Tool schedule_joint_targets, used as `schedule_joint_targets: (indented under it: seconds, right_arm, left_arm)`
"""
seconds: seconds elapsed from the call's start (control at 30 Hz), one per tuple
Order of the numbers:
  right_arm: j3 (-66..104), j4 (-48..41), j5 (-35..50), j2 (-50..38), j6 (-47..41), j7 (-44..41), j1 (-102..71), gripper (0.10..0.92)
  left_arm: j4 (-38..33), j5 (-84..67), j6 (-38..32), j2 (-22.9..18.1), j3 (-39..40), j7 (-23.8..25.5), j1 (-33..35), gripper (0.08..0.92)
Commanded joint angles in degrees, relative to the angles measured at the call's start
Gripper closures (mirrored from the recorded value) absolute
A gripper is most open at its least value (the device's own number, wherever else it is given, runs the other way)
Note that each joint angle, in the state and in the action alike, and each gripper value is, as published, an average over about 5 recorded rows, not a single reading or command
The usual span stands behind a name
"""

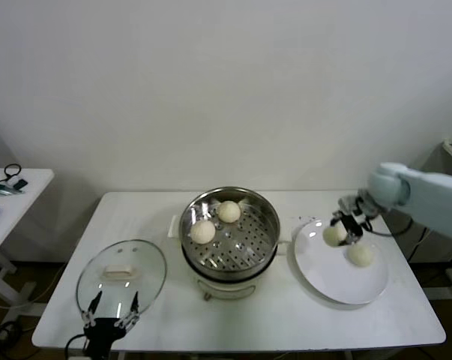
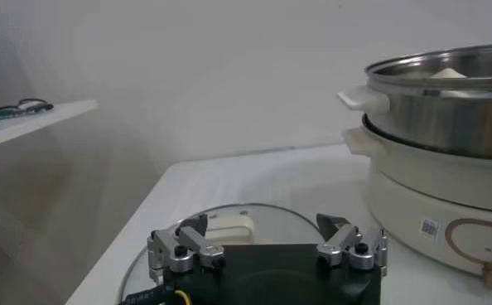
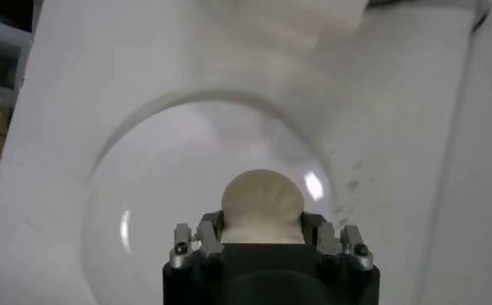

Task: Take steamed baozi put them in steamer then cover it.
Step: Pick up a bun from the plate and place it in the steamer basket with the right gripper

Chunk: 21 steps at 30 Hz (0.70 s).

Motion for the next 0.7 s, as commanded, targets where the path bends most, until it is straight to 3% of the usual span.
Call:
schedule_joint_targets:
  seconds: [0.03, 0.37, 0.7]
  right_arm:
    - [-6.5, 5.5, 3.6, 13.1, 18.1, -4.7, 26.8, 0.406]
    - [-0.8, 25.0, -5.4, 19.2, 20.6, -1.3, 18.4, 0.406]
    - [-1.2, 20.6, -15.2, 24.8, 19.4, 2.0, 3.9, 0.406]
  left_arm:
    - [-0.1, 0.2, 0.1, 0.1, -0.1, 0.1, 0.1, 0.177]
    - [-0.4, 0.0, -0.1, 0.4, -0.8, 0.0, 0.6, 0.177]
    - [-0.5, -0.3, 0.0, 0.5, -1.5, 0.0, 0.5, 0.177]
